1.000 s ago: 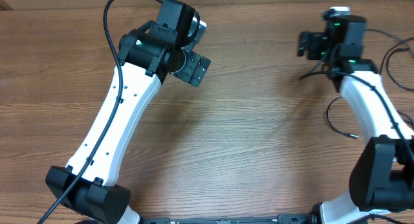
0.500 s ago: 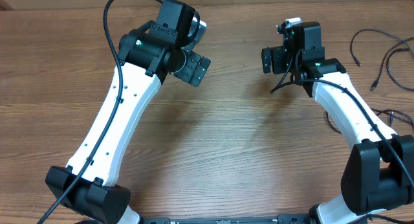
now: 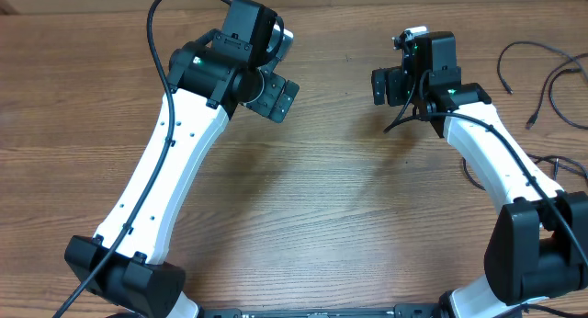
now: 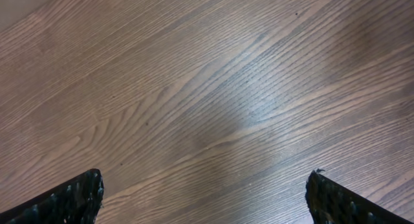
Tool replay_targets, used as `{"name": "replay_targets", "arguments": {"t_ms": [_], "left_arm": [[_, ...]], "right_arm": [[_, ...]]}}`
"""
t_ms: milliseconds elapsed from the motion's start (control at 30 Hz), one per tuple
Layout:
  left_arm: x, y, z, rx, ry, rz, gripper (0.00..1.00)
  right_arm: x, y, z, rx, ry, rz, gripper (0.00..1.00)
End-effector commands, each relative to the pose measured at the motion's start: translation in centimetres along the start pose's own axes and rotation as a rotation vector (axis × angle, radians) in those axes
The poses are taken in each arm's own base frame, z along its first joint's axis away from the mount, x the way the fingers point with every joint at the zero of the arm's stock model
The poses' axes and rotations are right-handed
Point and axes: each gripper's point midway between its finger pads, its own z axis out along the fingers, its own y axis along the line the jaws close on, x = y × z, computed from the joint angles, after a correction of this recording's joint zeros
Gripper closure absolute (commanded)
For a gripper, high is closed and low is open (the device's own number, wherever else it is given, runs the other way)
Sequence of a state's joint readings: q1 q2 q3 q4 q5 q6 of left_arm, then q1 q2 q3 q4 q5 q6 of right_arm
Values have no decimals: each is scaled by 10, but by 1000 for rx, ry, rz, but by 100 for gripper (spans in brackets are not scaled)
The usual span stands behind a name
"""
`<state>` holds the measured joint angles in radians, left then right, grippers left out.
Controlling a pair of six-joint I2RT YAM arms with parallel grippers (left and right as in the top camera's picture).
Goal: Untangle cables
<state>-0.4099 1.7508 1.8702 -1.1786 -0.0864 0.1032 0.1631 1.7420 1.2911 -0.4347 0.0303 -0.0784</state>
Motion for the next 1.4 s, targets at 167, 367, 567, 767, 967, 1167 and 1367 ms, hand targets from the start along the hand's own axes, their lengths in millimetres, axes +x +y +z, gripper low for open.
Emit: {"name": "replay_targets", "arguments": {"t_ms": [167,367,567,767,967,1167,1367], "left_arm": [[0,0,2,9,1,-17,1],[0,3,2,4,2,-23,0],[2,2,5,9,14,-27,0],[-4,-11,-7,31,-29,-15,0],[-39,-8,-38,25,-219,-26,0],[-68,-2,-80,10,-406,-39,0],[-85,4,-120,-11,-554,-16,0]], "right_arm": [[-17,-1,-12,3,-50,7,0],[-17,-1,-12,3,-50,7,0],[-17,-1,-12,3,-50,7,0],[-17,-1,-12,3,-50,7,0],[-17,-1,-12,3,-50,7,0],[-17,-1,-12,3,-50,7,0],[-17,-1,-12,3,-50,7,0]]}}
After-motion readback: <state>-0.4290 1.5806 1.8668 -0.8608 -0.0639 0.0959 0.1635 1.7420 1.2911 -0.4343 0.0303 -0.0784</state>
